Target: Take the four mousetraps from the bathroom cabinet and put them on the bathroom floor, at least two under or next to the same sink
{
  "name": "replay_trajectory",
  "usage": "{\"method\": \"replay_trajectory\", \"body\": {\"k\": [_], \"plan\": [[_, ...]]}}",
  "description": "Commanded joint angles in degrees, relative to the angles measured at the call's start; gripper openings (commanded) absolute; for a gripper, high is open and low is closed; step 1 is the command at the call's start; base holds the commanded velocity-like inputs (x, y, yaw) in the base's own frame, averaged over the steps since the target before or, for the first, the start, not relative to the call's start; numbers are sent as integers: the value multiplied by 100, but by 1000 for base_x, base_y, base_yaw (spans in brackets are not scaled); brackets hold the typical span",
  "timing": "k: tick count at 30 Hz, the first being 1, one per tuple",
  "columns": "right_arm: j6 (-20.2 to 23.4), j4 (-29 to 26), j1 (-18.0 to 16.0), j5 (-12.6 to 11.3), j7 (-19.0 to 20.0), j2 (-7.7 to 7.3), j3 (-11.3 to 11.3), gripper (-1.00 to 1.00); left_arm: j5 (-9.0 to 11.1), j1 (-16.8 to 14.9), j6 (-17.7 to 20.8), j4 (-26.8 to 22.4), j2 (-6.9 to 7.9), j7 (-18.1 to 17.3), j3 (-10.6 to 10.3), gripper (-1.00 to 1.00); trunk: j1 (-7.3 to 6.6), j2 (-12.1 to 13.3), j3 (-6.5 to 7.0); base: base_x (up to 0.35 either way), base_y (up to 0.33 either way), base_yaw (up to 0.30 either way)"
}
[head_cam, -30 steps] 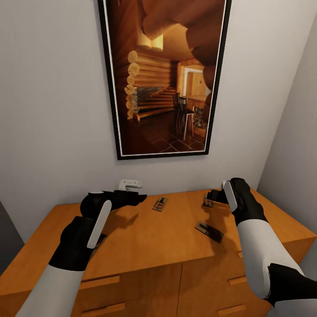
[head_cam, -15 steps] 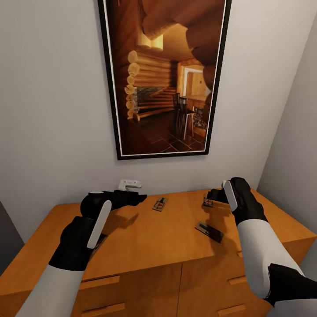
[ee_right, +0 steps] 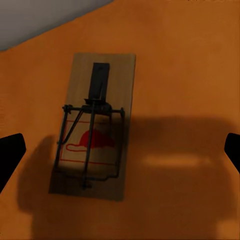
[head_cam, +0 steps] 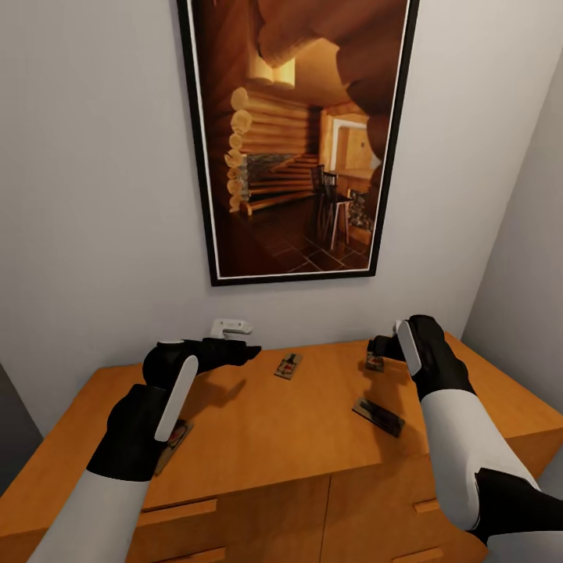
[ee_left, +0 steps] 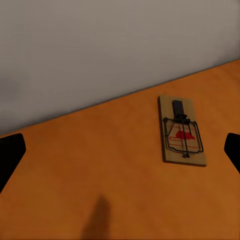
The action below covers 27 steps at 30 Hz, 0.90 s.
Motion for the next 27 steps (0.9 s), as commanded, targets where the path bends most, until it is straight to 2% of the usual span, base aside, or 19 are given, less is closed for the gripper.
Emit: {"method": "replay_trajectory", "body": {"k": [1, 27], "plan": [[15, -5, -5, -43, -42, 6, -15, 100, -14, -4, 25, -4, -1, -26, 4, 100, 0, -4, -7, 33, 33, 0], [15, 22, -7, -36, -48, 2, -13, 100, -14, -4, 17, -4, -27, -23, 4, 100, 0, -4, -7, 5, 5, 0]]}}
